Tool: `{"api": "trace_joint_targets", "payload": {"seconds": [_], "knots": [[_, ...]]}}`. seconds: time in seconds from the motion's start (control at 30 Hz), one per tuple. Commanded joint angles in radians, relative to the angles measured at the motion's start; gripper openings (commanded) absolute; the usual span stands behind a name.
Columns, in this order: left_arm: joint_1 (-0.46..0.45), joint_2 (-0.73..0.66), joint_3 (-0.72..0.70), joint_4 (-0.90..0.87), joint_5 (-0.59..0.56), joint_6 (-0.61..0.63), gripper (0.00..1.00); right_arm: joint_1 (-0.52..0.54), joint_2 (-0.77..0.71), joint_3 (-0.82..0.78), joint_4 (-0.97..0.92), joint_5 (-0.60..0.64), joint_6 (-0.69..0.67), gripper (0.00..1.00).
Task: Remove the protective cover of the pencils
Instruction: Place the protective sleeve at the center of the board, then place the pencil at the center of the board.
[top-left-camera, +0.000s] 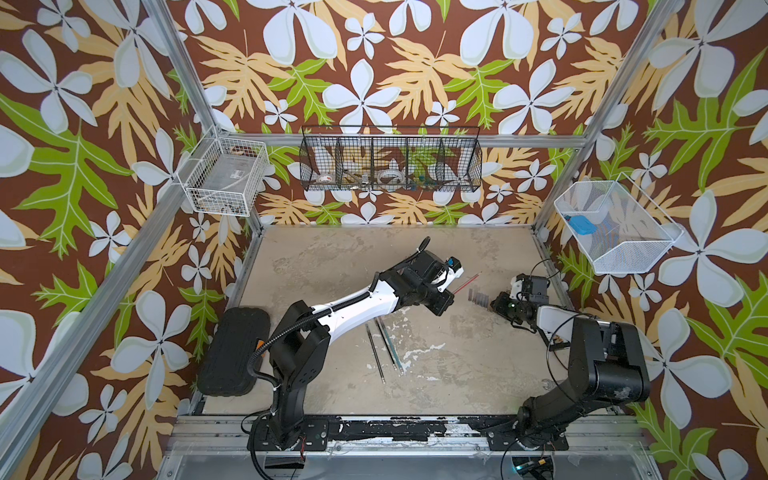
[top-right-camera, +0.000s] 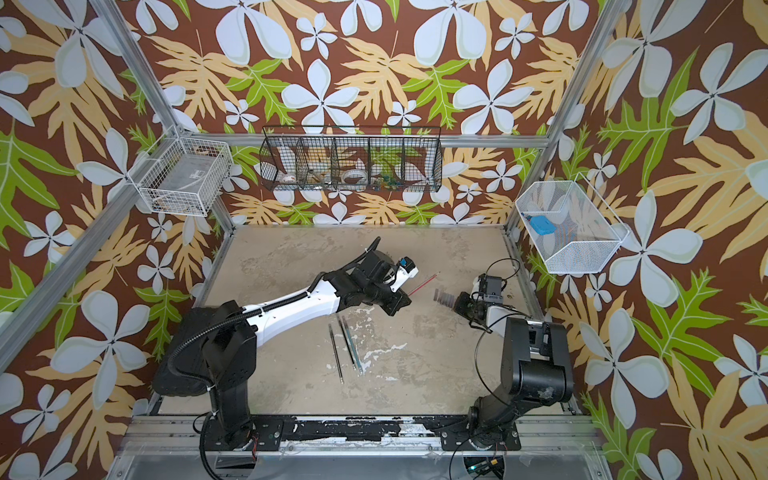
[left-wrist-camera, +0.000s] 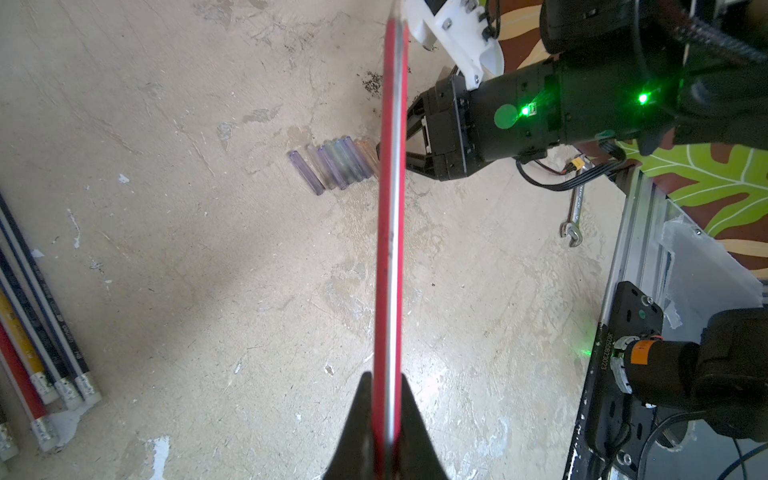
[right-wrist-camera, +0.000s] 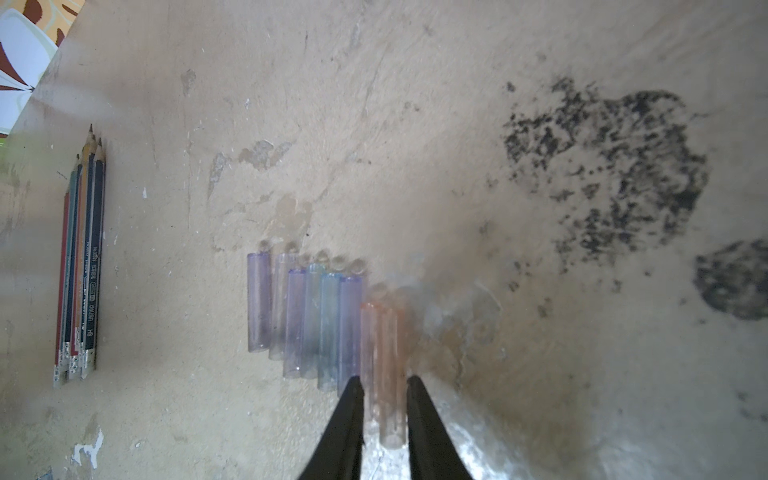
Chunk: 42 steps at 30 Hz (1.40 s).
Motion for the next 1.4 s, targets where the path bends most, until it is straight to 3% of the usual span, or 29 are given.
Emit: {"api": "trace_joint_targets", "payload": {"seconds": [0.0, 0.1, 0.3, 0.57, 0.77, 0.87, 1.3, 1.37], "knots": [[0.002, 0.005, 0.007, -0.009, -0.025, -0.002, 0.0, 0.0, -0.004, 0.002, 0.012, -0.01, -0.001, 0.22], [0.052, 0.006, -0.003, 0.011, -0.01, -0.033, 0.0, 0.0, -0.024, -0.003, 0.017, -0.009, -0.001, 0.22], [0.249, 0.038, -0.018, 0.065, 0.071, -0.127, 0.0, 0.0, -0.112, -0.043, 0.06, -0.009, 0.013, 0.21], [0.43, 0.201, 0.055, 0.035, 0.06, -0.172, 0.0, 0.0, -0.337, -0.11, 0.086, 0.067, 0.018, 0.19], [0.452, 0.3, 0.136, -0.025, 0.022, -0.149, 0.01, 0.0, -0.39, -0.118, 0.072, 0.099, 0.009, 0.18], [0.451, 0.322, 0.14, -0.027, 0.031, -0.149, 0.13, 0.0, -0.383, -0.117, 0.074, 0.088, 0.008, 0.18], [0.451, 0.351, 0.156, -0.035, 0.032, -0.148, 0.14, 0.0, -0.381, -0.124, 0.09, 0.054, 0.016, 0.18], [0.451, 0.356, 0.159, -0.036, 0.04, -0.151, 0.18, -0.001, -0.381, -0.126, 0.09, 0.051, 0.017, 0.17]]}}
